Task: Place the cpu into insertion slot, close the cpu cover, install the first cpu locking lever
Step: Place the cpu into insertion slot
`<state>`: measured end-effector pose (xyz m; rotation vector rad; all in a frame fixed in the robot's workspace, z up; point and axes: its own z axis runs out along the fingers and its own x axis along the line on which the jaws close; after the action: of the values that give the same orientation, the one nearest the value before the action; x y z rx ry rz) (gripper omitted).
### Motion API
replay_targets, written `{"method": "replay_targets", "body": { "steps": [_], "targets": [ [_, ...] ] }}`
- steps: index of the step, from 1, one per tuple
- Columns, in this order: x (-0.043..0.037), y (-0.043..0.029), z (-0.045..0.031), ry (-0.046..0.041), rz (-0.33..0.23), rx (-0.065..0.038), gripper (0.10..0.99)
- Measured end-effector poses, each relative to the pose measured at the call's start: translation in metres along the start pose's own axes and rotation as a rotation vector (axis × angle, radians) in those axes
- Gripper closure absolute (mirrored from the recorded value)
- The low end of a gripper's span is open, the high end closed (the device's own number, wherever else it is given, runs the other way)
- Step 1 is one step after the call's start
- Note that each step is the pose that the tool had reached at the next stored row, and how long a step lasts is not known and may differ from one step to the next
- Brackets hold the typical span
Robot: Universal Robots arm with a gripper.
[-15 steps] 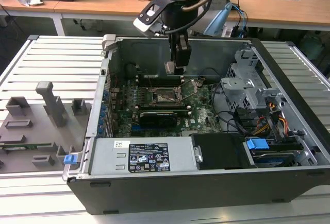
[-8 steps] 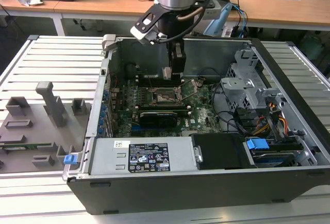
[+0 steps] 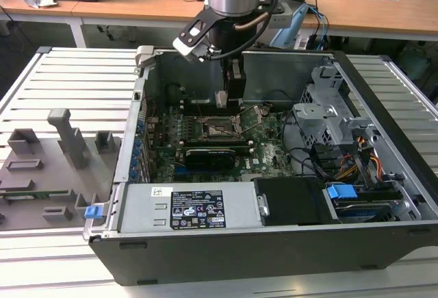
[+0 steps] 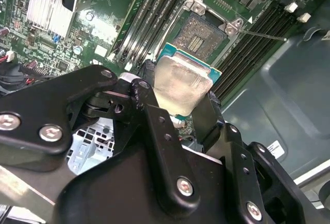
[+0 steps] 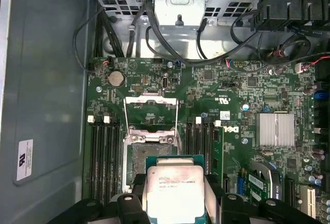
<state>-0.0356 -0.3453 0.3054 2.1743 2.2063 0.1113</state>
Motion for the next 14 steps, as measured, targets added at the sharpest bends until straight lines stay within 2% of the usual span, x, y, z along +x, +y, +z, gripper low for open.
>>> {"method": "replay_targets", "body": {
  "steps": [14],
  "targets": [
    [-0.0001, -0.0006, 0.0058, -0.0001, 0.0, 0.0, 0.557]
  ]
}}
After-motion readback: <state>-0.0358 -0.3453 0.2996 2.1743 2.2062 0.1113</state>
